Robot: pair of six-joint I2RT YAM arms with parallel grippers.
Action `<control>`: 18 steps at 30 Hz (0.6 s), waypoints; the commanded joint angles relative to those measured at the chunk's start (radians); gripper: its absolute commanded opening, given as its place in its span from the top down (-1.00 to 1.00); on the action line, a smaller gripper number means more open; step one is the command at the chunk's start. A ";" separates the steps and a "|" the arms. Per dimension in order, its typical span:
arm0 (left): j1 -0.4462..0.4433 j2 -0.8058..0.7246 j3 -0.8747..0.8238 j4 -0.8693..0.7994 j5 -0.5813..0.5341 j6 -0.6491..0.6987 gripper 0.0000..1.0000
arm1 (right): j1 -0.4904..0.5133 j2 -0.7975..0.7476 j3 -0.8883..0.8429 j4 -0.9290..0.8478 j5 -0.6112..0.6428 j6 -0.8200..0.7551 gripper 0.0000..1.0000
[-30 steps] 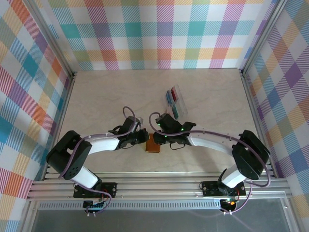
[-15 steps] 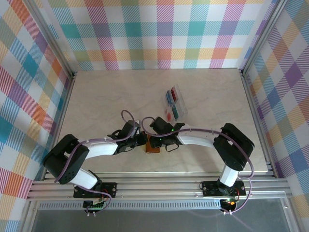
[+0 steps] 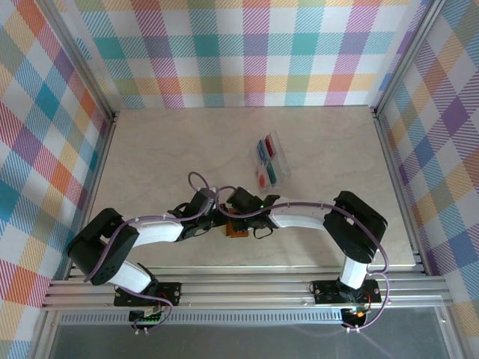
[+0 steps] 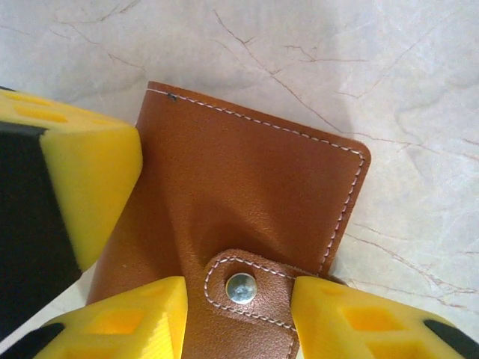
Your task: Put the credit cards into the card holder
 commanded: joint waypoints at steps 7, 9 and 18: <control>-0.019 0.018 -0.044 -0.068 -0.024 -0.013 0.94 | 0.027 0.086 -0.023 0.025 0.108 0.026 0.80; -0.020 0.030 -0.048 -0.068 -0.036 -0.014 0.95 | 0.026 0.050 -0.030 0.032 0.102 0.010 1.00; -0.038 0.052 -0.065 -0.090 -0.115 -0.016 1.00 | -0.048 -0.146 -0.107 0.068 -0.064 -0.015 1.00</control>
